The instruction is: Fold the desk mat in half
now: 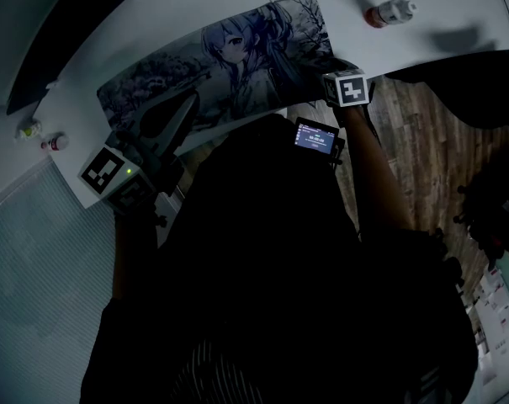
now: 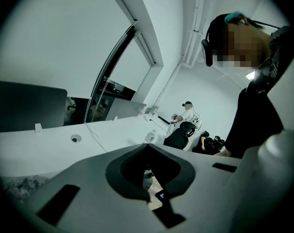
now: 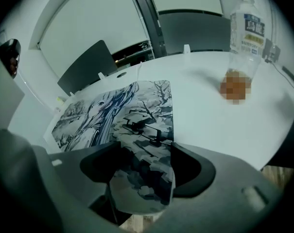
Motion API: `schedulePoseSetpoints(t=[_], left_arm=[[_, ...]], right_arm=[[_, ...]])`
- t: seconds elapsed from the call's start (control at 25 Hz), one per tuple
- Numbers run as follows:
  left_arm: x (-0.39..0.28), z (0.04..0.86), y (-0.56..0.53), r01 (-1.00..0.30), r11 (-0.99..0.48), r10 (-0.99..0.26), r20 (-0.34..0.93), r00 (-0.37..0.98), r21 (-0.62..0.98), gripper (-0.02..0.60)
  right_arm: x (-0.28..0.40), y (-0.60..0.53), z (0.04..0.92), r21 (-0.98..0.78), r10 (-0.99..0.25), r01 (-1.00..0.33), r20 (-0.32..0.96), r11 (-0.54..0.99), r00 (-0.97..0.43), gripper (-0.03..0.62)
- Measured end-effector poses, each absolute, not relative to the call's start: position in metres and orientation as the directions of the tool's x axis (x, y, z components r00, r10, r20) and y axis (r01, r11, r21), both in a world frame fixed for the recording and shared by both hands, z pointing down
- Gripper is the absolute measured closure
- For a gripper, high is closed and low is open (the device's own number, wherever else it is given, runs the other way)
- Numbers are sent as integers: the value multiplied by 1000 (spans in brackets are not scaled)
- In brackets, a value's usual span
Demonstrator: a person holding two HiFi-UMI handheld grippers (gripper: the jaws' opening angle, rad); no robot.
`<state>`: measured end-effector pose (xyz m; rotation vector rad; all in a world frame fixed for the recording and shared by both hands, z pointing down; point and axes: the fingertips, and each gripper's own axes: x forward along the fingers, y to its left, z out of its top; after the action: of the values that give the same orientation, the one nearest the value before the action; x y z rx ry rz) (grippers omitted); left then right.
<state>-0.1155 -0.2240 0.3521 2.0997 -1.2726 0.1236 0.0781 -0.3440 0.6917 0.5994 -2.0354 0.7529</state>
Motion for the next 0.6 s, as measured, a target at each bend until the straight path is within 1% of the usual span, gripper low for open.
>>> schedulePoseSetpoints(t=[0.04,0.08,0.12,0.2,0.24,0.28,0.4,0.52,0.56,0.6], left_arm=[[-115,352,-224,-816,-301,-753,402,521,494,575],[-115,352,-224,-815,-303,-753,400,523,495,575],[-114,352,-224,-813,-306,-752,398,525,495,575],[-113,351,-224,-811,-311,-751,395,529,495,575],[-112,350,-224,-811,-312,-751,395,529,495,575],[-112,350,-224,-812,-312,-751,394,529,494,575],[-112,349,-224,-815,-308,-754,397,524,491,575],[-114,351,-223,-819,-304,-754,402,519,487,575],[-114,351,-223,-819,-304,-755,402,519,486,575],[-114,351,-223,-819,-304,-755,402,519,487,575]], right_arm=[[77,-344,692,-282,-129,-649,850,707,-510,289],[76,-344,692,-278,-123,-643,854,714,-505,318],[75,-343,693,-278,-109,-635,859,721,-501,363],[71,-338,694,-311,-61,-611,859,728,-509,469],[67,-334,694,-340,-34,-599,851,725,-524,561],[63,-331,692,-367,-14,-587,840,722,-543,592],[55,-327,689,-408,7,-569,817,713,-577,592],[60,-333,684,-396,-27,-594,817,700,-576,592],[64,-336,683,-375,-52,-605,821,702,-569,563],[69,-340,683,-348,-76,-612,826,710,-558,403]])
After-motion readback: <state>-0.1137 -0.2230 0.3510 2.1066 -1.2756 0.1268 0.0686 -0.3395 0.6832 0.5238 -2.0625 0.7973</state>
